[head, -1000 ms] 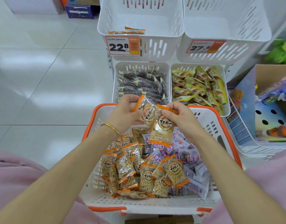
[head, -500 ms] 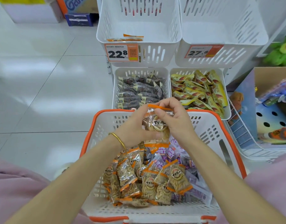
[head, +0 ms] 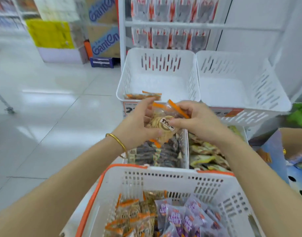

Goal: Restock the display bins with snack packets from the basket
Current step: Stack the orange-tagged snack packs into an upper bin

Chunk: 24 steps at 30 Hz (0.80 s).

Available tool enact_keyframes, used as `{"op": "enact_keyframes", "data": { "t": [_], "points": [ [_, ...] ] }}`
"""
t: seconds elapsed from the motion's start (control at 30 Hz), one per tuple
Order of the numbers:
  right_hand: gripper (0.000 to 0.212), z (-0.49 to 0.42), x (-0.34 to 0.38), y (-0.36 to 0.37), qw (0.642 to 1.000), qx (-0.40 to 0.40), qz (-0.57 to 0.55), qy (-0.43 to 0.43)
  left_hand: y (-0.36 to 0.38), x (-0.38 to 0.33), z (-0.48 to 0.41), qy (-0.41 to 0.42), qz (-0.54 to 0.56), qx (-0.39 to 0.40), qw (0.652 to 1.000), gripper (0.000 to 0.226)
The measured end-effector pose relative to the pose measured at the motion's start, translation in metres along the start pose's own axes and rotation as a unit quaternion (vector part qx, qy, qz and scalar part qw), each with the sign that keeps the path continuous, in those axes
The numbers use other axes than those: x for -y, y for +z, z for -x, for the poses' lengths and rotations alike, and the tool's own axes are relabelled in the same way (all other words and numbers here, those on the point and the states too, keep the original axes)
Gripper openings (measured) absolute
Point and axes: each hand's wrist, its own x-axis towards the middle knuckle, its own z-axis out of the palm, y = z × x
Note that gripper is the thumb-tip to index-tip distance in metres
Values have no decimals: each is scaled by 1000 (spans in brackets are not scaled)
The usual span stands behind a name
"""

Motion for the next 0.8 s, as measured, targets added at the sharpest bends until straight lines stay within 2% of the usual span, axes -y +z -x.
{"op": "enact_keyframes", "data": {
  "t": [0.03,0.1,0.17,0.23,0.33,0.43,0.53,0.6,0.67,0.73,0.8],
  "points": [
    [14,-13,8,-4,1000,-21,12,-14,-7,-2,-11,7,-16,-5,1000,82],
    [18,-40,22,-9,996,-65,46,-43,-21,-5,-33,25,-53,-34,998,78],
    [18,-70,29,-14,984,-119,105,-76,-35,1,-51,47,-136,-106,984,70],
    [19,-108,29,-15,967,-181,149,-96,-49,19,-64,48,-228,-179,956,57],
    [18,-161,22,-5,949,-204,217,-104,-53,49,-68,36,-287,-192,938,51],
    [19,-208,6,22,937,-152,301,-86,-50,69,-71,22,-265,-175,948,57],
    [20,-235,-14,48,942,-74,324,-44,-51,79,-71,35,-246,-154,956,67],
    [21,-242,-21,55,952,-11,306,-11,-53,85,-68,46,-246,-146,957,69],
    [19,-243,-19,50,970,51,235,28,-56,88,-66,49,-242,-141,959,68],
    [38,-241,-15,40,976,115,165,82,-57,89,-66,58,-237,-141,959,65],
    [57,-238,-15,35,964,166,172,113,-56,89,-67,61,-235,-142,960,61]
  ]
}}
